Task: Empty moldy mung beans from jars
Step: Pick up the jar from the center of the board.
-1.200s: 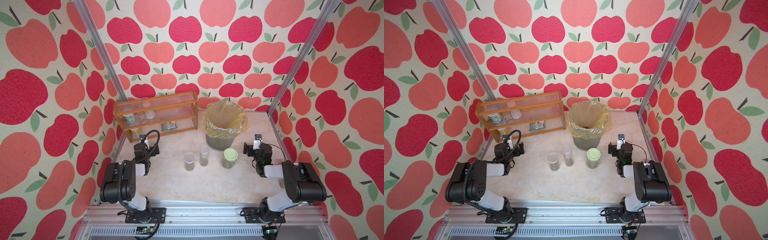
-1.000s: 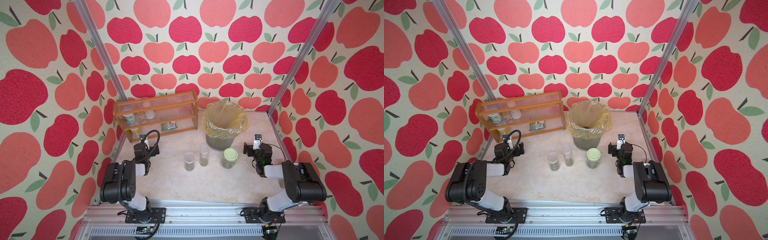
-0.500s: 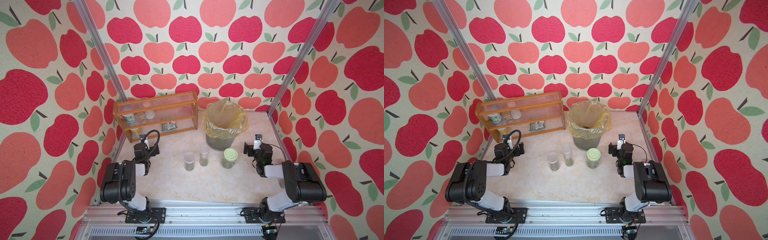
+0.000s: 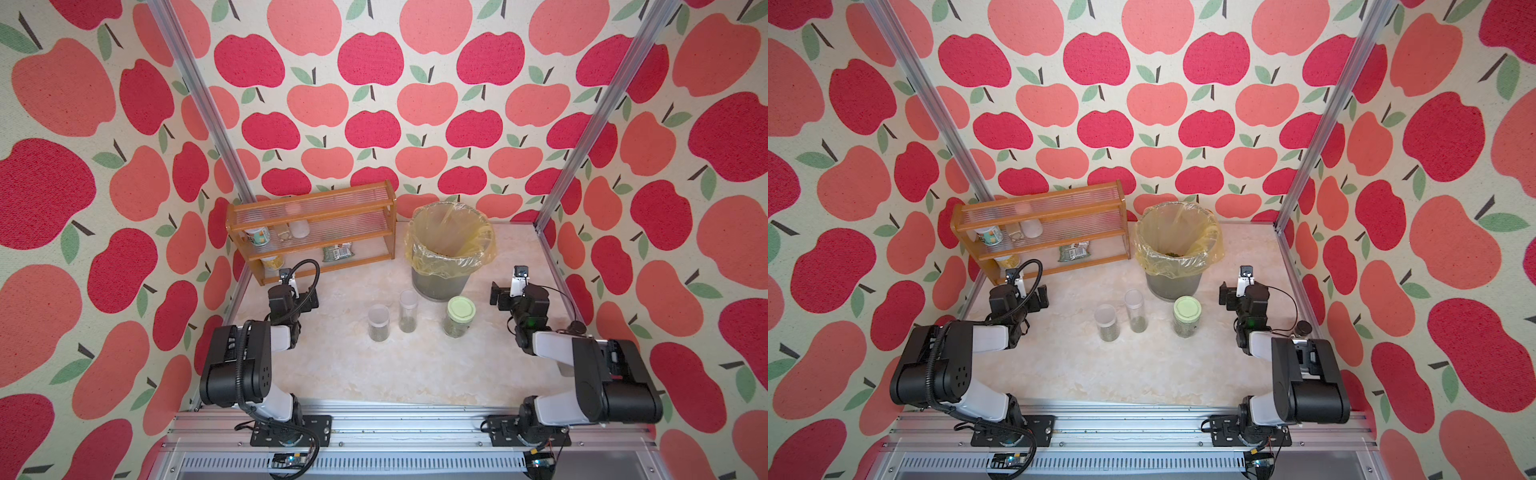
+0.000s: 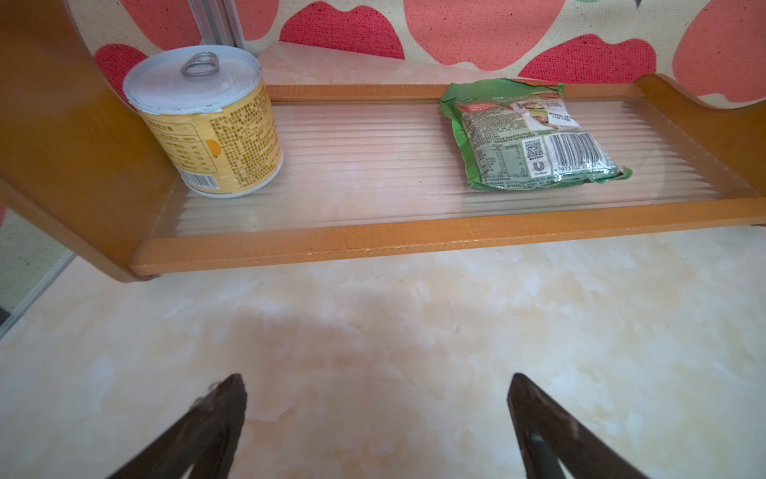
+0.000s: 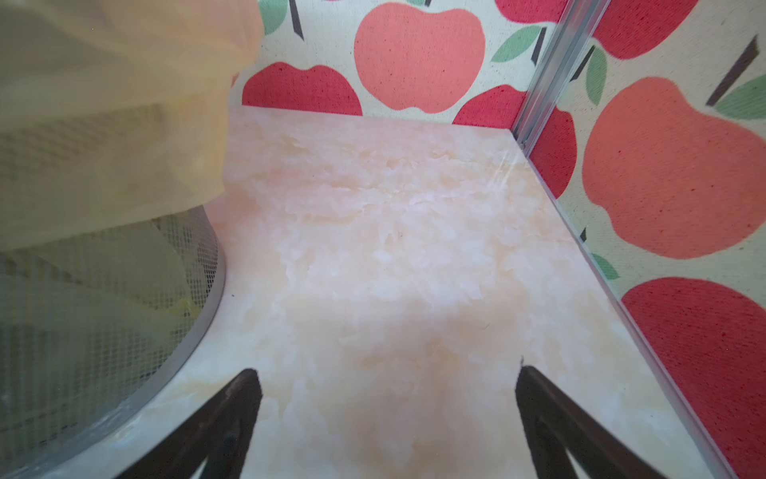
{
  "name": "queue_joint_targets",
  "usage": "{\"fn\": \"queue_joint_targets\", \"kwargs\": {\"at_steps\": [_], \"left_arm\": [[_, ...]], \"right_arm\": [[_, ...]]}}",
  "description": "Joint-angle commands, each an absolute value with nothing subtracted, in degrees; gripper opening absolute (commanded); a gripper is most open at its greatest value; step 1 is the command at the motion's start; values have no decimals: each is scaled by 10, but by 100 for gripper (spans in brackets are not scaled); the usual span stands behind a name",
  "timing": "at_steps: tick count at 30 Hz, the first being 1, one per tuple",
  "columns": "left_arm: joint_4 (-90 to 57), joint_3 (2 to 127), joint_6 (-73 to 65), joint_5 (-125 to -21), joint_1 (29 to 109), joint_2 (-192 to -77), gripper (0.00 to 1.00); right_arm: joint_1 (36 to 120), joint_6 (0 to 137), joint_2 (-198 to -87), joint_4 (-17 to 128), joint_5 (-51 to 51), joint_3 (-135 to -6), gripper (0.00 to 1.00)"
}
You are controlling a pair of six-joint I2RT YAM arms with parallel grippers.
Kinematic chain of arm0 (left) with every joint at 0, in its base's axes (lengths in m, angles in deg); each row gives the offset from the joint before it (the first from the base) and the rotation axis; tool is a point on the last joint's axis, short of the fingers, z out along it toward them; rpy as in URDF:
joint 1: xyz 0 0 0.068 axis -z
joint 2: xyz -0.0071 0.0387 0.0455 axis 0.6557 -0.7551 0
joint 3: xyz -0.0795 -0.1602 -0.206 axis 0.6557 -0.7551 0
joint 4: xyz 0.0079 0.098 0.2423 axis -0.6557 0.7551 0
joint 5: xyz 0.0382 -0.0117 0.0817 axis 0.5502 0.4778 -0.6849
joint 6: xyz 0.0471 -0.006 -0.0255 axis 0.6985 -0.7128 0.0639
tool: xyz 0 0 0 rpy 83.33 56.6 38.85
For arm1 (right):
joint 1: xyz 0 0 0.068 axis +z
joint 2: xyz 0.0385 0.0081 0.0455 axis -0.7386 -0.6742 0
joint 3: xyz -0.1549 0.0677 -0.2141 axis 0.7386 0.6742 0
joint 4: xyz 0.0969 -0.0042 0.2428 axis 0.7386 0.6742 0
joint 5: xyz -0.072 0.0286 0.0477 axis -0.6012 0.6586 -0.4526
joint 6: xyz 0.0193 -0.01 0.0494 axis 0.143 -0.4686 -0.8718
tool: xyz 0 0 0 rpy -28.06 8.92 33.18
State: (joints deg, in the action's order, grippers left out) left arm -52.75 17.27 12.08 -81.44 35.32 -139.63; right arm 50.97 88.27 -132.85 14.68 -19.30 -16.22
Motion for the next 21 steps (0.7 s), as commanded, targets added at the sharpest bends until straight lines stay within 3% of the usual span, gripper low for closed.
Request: {"fn": "queue_joint_targets", "kwargs": {"at_steps": [1,5,11,17,21], "left_arm": [[-432,216,131,-845,368,-1350,100],[-379,218,145,-883,410,-1306,100],[-325,223,169,-951,484,-1203,100],[-263,203,113,-967,510,-1059,100],[-253,174,94,-917,540,-969,100]], "right_arm": [[507,867,-1253,238,-186,-167,98],[507,842,-1143,354,-173,-176,97],[523,786,-976,522,-61,-203,96],[575,767,-890,655,61,-233,96],[605,751,-852,673,99,-214,99]]}}
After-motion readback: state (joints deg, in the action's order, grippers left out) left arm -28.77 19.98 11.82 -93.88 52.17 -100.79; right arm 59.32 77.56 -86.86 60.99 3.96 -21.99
